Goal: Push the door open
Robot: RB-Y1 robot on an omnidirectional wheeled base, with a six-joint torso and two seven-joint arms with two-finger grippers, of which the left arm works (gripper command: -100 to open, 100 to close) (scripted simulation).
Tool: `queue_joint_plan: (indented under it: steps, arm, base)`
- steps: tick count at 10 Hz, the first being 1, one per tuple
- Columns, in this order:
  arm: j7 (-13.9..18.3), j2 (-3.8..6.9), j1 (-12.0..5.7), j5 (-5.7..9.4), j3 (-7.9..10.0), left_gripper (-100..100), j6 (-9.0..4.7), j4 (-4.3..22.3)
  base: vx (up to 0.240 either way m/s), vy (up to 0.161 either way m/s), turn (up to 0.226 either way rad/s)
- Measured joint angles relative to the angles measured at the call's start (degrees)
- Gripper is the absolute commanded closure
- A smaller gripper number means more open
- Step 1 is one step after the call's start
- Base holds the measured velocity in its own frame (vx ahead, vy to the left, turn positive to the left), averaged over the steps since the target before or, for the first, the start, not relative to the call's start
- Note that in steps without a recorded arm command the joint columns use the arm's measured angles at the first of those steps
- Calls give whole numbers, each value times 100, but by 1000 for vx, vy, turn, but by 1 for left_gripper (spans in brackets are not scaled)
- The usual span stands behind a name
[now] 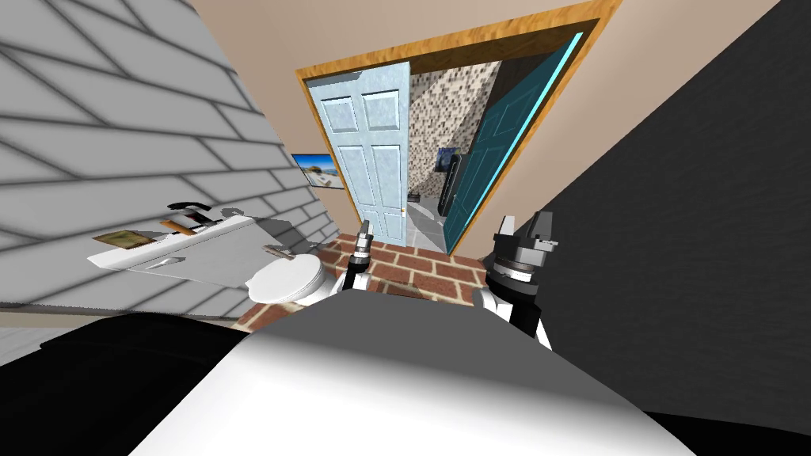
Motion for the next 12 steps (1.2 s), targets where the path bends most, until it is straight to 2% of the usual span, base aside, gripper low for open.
queue_joint_plan:
  steps: [7,10,12]
  arm:
    - [46,63,-405,133,22,-100,-143,1030]
    - [66,77,-610,193,33,-100,-123,1439]
    - [73,78,-719,230,30,-100,-162,1734]
  base:
    - [101,9,-16]
    - [99,10,-17]
    - [107,13,-17]
